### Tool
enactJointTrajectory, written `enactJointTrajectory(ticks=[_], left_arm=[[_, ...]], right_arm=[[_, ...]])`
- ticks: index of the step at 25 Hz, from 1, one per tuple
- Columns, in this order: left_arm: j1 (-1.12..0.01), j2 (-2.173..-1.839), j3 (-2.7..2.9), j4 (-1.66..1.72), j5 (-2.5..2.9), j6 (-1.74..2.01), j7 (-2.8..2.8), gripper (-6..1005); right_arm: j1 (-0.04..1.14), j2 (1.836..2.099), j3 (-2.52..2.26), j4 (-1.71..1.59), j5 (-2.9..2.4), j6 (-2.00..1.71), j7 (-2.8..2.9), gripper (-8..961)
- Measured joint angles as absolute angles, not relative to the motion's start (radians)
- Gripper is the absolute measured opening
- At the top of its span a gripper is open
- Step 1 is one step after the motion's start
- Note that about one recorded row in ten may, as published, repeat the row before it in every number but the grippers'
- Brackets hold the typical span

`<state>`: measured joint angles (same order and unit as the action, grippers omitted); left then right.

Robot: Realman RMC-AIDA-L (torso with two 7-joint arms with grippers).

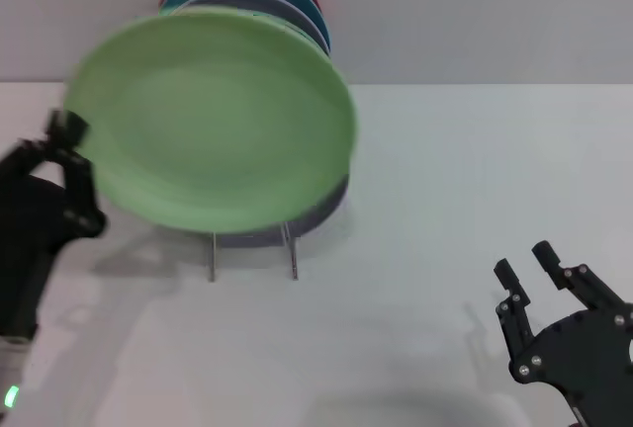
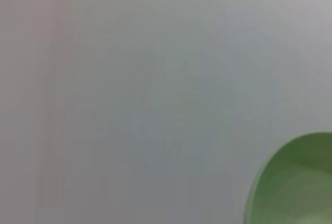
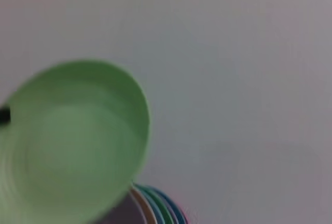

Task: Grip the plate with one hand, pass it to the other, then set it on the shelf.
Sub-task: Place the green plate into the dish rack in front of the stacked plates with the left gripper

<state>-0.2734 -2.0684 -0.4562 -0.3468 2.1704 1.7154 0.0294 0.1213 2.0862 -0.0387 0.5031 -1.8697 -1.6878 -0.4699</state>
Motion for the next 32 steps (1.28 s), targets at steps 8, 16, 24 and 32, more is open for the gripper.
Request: enactJointTrajectory(ticks=[8,16,24,32], left_arm=[[-0.319,-2.067,-0.48,-0.243,2.173,1.79,0.148,35],[-0.359,-2.066,-0.479,-0.152,2.177,1.786,0.299,34],[-0.383,-2.063,-0.425,-0.092,2.187,1.79,0.358,35],[-0.409,-2.062,-0.393,-0.037,2.187,1.784,0.369,47]], right_arm=[[0.122,2.085,-0.02,0.475,-1.818,-1.647,-0.469,317],[0.117,2.083,0.003,0.46,-1.781,-1.637,-0.469,317],[0.117,2.084,0.005,0.449,-1.739,-1.627,-0.476,315],[0.12,2.084,0.016,0.446,-1.724,-1.599,-0.48,316]])
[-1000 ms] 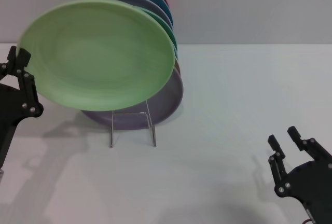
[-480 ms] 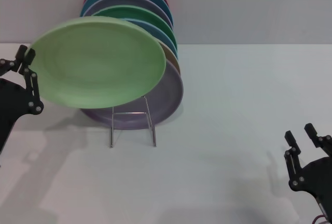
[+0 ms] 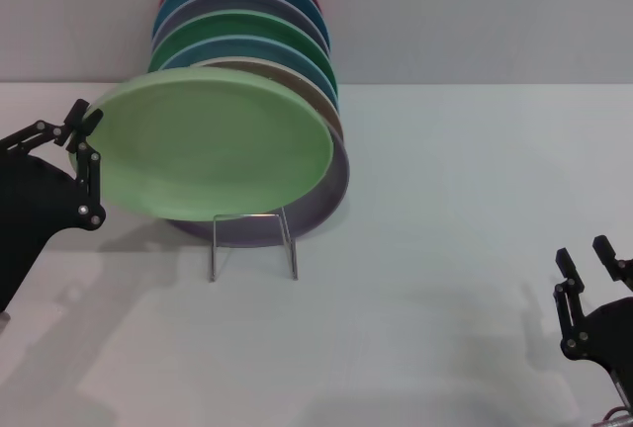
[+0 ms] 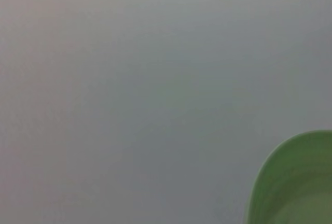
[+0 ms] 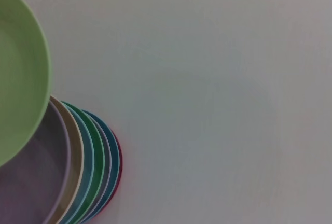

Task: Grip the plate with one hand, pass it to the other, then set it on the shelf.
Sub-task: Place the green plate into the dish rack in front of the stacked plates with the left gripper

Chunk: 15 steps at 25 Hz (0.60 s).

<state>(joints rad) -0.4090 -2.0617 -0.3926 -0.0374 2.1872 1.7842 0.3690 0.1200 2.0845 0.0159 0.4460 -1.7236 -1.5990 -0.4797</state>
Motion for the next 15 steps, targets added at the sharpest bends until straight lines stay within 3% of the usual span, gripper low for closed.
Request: enactJointTrajectory(ticks=[15], left_arm=[[-0.434,-2.062,-0.327,-0.012,2.186,1.682,0.421,69]], right_arm=[[0.126,2.086,0.015,0.446,-1.713,-1.576,-0.481,318]])
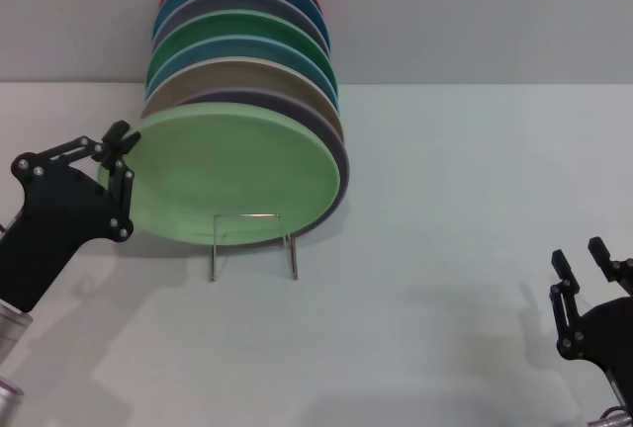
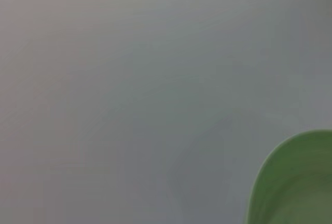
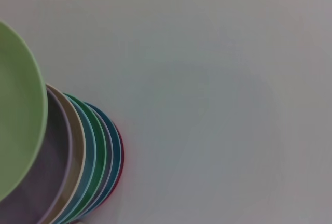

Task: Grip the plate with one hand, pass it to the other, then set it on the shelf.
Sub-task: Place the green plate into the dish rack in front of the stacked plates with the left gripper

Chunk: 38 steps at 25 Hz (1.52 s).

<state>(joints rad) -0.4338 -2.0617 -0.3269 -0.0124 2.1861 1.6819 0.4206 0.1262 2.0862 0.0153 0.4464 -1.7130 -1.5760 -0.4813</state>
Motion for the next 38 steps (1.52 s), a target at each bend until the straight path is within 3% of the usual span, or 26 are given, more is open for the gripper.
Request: enactJointTrajectory(ticks=[24,34,38], left_arm=[[-0.421,-2.065,-0.283,-0.041,2.184,1.628,0.473,104],[-0.394,-2.065,-0.29,-0.041,2.177,1.71,0.462,314],[-0.382,-2.065,-0.294,-0.043,2.176,1.756,0.458,496]], right_arm=[[0.152,2.086,0.026,0.446,-1.712,-1.527,-0.482,316],[0.174,2.086,0.026,0.428,-1.712,-1.509,-0.481,317],[0.181,2.086,0.026,0.425,-1.712,-1.497,-0.477,318]])
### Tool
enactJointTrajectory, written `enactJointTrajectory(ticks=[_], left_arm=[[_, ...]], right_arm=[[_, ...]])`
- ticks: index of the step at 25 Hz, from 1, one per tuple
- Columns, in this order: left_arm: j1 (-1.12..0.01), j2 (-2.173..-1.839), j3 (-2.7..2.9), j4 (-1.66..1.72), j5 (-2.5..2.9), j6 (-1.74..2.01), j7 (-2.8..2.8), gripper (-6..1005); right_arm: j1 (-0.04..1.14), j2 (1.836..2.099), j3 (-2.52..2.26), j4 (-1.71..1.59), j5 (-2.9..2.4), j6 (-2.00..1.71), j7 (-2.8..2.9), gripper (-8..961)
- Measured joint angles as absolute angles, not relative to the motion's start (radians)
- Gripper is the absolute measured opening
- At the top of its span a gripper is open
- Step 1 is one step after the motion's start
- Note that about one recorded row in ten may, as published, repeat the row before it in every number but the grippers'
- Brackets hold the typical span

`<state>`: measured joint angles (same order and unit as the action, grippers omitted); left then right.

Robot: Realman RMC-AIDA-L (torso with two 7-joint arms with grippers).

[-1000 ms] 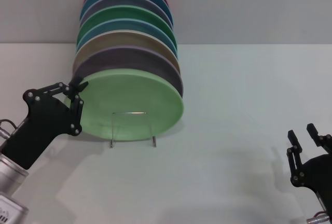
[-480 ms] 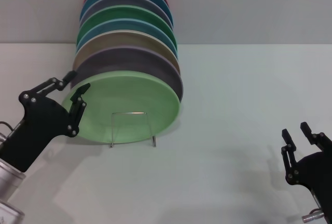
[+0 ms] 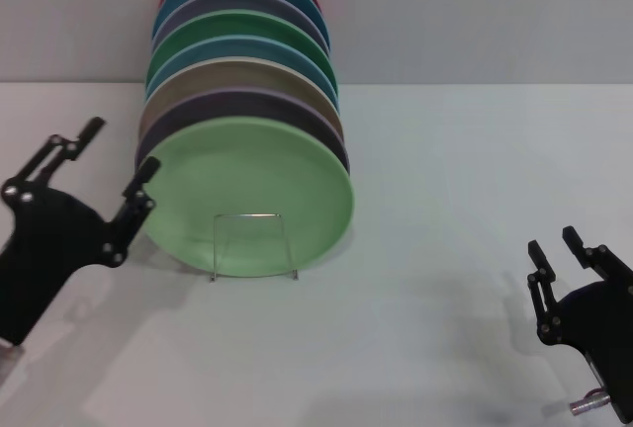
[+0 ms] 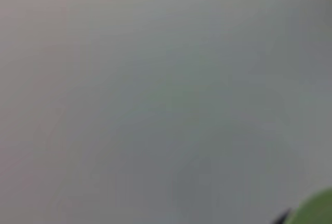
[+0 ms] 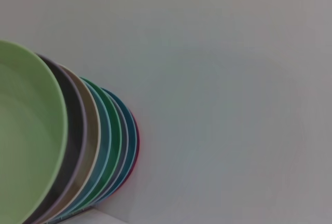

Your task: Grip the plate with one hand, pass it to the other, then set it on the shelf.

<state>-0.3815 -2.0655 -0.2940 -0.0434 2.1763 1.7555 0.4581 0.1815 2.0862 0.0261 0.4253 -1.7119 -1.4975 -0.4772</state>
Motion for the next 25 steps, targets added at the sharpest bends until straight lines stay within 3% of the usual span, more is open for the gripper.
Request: enactJointTrajectory(ticks=[1,10,16,25], left_arm=[[-0.357,-2.065,-0.325,-0.059,2.176,1.822,0.426,542],[-0.287,-2.061,-0.642,-0.074,2.174,1.91,-0.22,587],[-0.283,-2.07,-0.677,-0.104,2.173,1.725,-0.317,810],[-0.28,-2.072,-0.676,-0.129,2.174,1.645,-0.305,810]], right_arm=[[0.184,2.086,0.027,0.425,-1.712,-1.496,-0.475,318],[0.187,2.083,0.081,0.4,-1.713,-1.579,-0.36,316],[0.213,2.08,0.093,0.249,-1.715,-1.655,-0.008,318],[0.225,2.08,0.143,0.079,-1.715,-1.698,0.229,339]])
